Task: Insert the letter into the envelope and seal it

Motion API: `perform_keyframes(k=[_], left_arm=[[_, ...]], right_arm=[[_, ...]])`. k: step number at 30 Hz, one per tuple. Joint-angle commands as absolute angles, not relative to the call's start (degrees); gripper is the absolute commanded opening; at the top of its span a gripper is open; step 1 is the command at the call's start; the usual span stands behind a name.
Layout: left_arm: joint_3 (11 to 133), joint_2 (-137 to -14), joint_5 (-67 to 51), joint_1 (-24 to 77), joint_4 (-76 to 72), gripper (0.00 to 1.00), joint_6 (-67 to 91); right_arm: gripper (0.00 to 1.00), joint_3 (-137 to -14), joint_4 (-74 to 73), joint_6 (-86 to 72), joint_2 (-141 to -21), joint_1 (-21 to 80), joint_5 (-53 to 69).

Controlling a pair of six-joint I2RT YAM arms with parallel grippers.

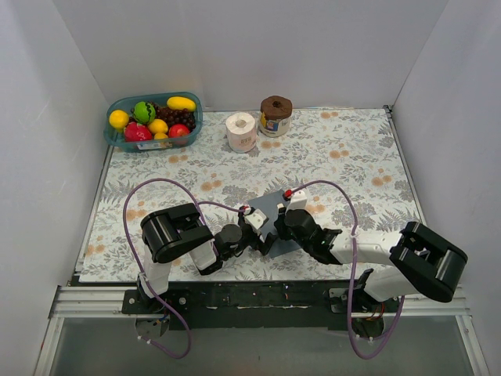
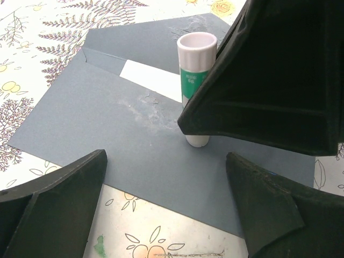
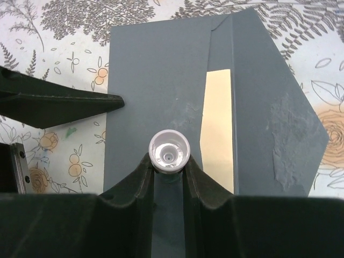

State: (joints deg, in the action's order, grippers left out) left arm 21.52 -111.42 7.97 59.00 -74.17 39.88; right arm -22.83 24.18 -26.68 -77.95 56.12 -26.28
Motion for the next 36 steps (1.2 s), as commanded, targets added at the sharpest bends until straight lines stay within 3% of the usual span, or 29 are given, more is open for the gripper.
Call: perform_keyframes(k=[1,18,28,36], left_arm=[[19.34,-116.02,7.47,59.24,-54.14,0.91,41.92],[19.34,-116.19,7.91,59.15,-54.23,0.91,42.01],[19.42,-116.37,8.00,59.15,-54.23,0.91,41.92],[19.34,-116.37,8.09,59.15,-54.05,0.91,42.01]], right_arm=[[0.01,-21.27,2.82,-34.26,-79.45,56.51,-29.62],[0.01,-21.18,-5.18,-39.73,-75.50,58.44,-35.33],[0.01,-26.27,-8.88,-42.62,-84.97,68.37,-43.67],[0.01,-27.16,-8.79,-45.53,-87.54,71.46,-43.50]])
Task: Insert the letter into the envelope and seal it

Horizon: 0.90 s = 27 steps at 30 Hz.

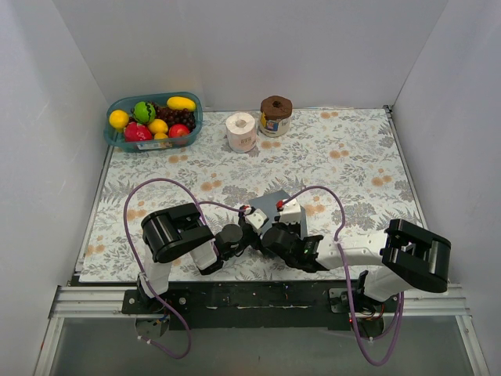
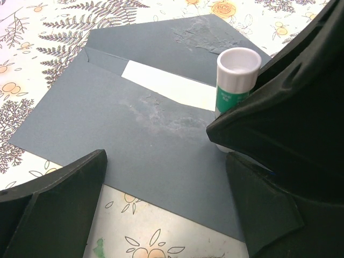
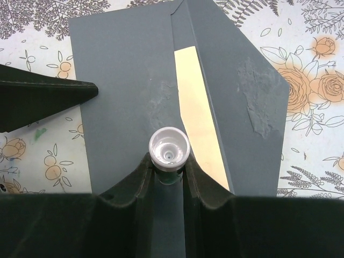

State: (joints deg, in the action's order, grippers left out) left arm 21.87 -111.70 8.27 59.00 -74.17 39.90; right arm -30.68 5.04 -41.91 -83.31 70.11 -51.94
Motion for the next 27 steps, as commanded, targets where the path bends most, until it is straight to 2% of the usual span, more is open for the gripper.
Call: perform_keyframes(k=[1,15,27], left_arm=[[19.42,-116.37,8.00,59.15,-54.05,0.91,42.01],[19.60,-116.63,8.00,59.15,-54.05,0.91,42.01],[19.77,-116.54,8.17,59.06,-53.88,0.91,41.92]], right_arm=[[0.01,-27.16,-9.31,-45.70,-87.28,71.46,-43.94],[0.01,-31.90,-27.05,-56.86,-87.71,71.54,-49.74],[0.01,-33.66,-31.03,-60.74,-89.30,71.72,-50.80]])
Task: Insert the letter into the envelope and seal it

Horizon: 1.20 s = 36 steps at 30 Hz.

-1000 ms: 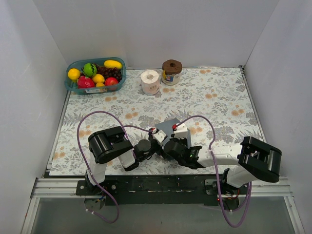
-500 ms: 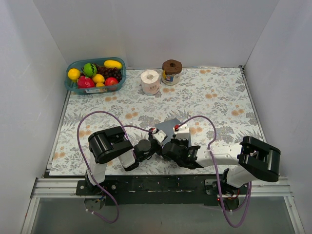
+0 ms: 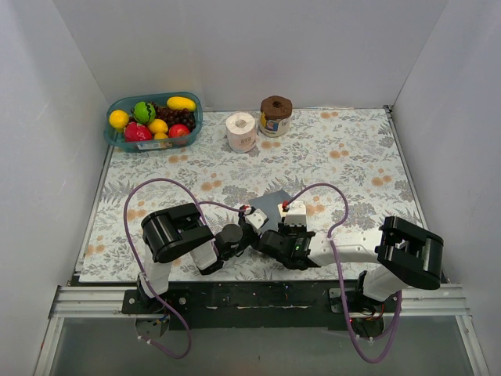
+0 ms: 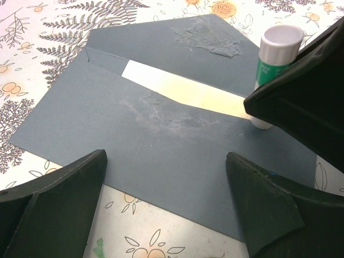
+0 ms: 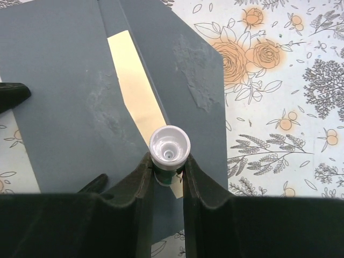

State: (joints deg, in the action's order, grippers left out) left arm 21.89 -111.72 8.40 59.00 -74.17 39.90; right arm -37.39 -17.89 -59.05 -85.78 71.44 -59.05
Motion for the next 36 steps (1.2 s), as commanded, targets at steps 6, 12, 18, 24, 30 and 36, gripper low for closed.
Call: perform_keyframes(k=[6,12,18,24,30,36], left_arm=[[19.78,-116.72,8.26,59.15,-53.70,0.91,41.84],[19.95,-116.63,8.35,59.06,-53.61,0.91,41.92],[19.95,-116.37,8.53,59.06,-53.44,0.91,41.92],[20.13,-115.05,9.05,59.06,-52.82,0.92,41.57],[21.44,-110.15,7.04,58.98,-50.90,0.95,41.92],[27.93,-99.95,7.82,59.06,-42.31,0.98,41.49]], right_arm=[[0.01,-31.30,-22.25,-53.97,-87.10,73.21,-49.22],[0.01,-32.08,-17.51,-50.37,-80.27,73.83,-48.87],[0.01,-40.94,-13.54,-37.02,-72.62,72.69,-54.40],[0.01,-43.07,-11.43,-30.59,-63.31,70.58,-54.05],[0.01,-38.68,-16.34,-33.39,-54.95,67.85,-52.91],[0.01,-36.65,-18.28,-33.05,-47.74,66.45,-52.65]])
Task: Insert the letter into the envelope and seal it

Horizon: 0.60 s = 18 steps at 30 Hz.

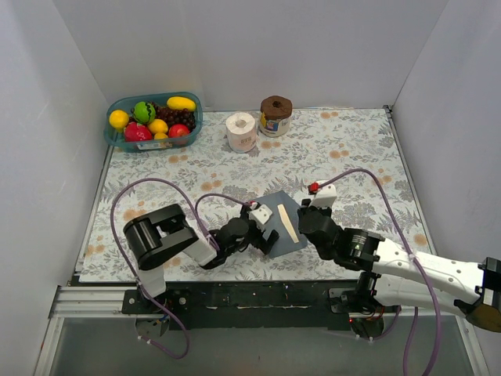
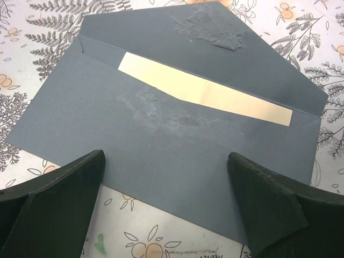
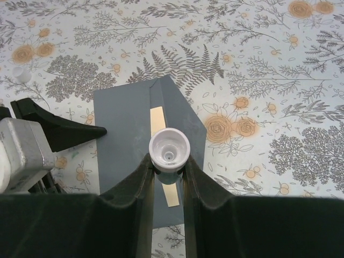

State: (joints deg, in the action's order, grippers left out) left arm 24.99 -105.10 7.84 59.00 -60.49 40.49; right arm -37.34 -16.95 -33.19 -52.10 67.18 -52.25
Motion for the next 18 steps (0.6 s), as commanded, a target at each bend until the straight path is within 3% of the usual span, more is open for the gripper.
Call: perform_keyframes(k=[1,11,18], left_arm=[[28.99,-97.58,8.52,59.06,-40.71,0.98,41.14],[33.58,-86.14,10.90,58.10,-32.09,0.98,39.64],[30.94,-82.44,8.89,53.97,-30.06,0.97,41.39]], right_arm=[[0.01,-36.48,-18.46,-32.52,-47.03,65.92,-52.56],[0.01,-36.74,-21.53,-31.64,-44.91,59.60,-43.88],[0.01,-42.34,-21.88,-22.95,-54.98,45.90,-15.44]])
